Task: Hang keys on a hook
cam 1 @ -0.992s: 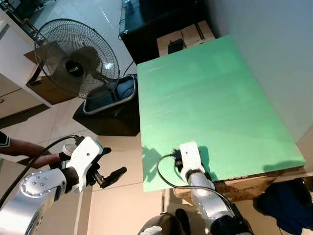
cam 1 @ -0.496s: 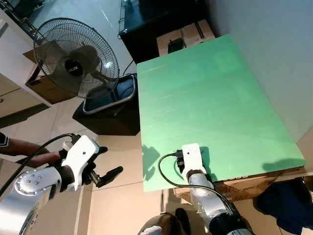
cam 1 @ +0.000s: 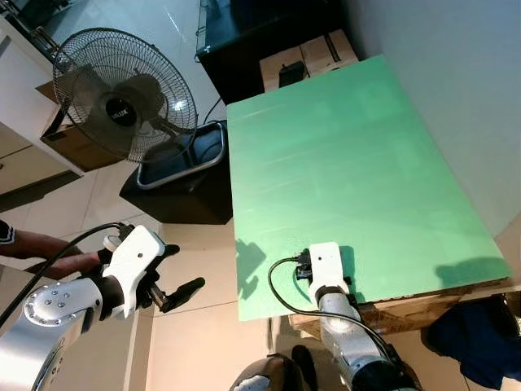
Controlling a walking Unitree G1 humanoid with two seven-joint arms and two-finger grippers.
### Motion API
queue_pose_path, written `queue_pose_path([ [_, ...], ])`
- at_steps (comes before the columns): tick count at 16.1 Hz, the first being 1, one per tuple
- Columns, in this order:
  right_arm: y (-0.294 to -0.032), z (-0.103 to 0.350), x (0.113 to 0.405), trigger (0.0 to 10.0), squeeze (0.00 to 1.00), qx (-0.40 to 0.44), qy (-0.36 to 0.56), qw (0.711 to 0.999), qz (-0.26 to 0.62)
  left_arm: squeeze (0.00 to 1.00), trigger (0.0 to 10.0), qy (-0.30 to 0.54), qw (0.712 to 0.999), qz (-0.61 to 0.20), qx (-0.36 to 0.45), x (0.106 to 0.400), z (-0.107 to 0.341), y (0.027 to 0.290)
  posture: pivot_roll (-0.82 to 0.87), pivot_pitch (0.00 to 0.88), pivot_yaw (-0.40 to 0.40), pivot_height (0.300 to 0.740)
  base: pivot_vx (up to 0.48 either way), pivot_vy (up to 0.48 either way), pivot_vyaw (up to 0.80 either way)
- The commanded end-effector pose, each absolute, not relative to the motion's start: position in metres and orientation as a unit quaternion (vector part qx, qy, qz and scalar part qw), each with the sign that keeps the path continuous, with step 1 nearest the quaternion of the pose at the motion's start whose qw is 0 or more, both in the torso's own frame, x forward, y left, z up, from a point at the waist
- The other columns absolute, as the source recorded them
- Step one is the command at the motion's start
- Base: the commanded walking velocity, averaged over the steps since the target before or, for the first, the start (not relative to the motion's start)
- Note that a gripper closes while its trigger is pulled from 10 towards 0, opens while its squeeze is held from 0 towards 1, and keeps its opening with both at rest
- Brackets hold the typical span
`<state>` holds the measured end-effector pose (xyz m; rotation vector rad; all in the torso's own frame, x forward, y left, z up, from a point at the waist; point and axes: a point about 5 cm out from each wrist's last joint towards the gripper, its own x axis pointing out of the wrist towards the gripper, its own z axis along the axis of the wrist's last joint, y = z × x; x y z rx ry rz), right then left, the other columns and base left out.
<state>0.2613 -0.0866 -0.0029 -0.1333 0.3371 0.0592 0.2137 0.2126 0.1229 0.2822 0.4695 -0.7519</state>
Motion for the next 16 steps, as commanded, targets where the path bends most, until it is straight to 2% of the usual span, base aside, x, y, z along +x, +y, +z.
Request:
queue_pose_path([
  [1,-0.084,-0.018,0.246,0.0,0.0,-0.059,0.209,0.976,0.016,0.0,10.0,0.237,0.896,-0.348,0.139,0.213,0.122,0.221,0.03,0.23,0.4,0.74,0.0,0.0,0.0],
  [6,-0.078,0.022,0.269,0.0,0.0,-0.162,0.09,0.982,0.03,0.0,10.0,0.234,0.899,-0.344,0.135,0.215,0.121,0.219,0.02,0.219,0.4,0.74,0.0,0.0,0.0],
  [9,-0.068,0.039,0.274,0.0,0.0,-0.147,0.058,0.987,0.028,0.0,10.0,0.232,0.9,-0.344,0.133,0.218,0.121,0.217,0.01,0.218,0.4,0.74,0.0,0.0,0.0],
  [12,-0.067,0.037,0.273,0.0,0.0,-0.148,0.082,0.985,0.017,0.0,10.0,0.232,0.898,-0.349,0.133,0.22,0.12,0.216,0.01,0.222,0.4,0.74,0.0,0.0,0.0],
  [13,-0.074,0.036,0.269,10.0,1.0,-0.135,0.092,0.986,-0.014,0.0,10.0,0.232,0.897,-0.352,0.135,0.22,0.12,0.215,0.01,0.221,0.4,0.74,0.0,0.0,0.0],
  [16,-0.074,0.03,0.258,10.0,1.0,-0.119,0.114,0.986,-0.03,0.0,10.0,0.231,0.896,-0.353,0.135,0.222,0.12,0.215,0.0,0.22,0.4,0.74,0.0,0.0,0.0],
])
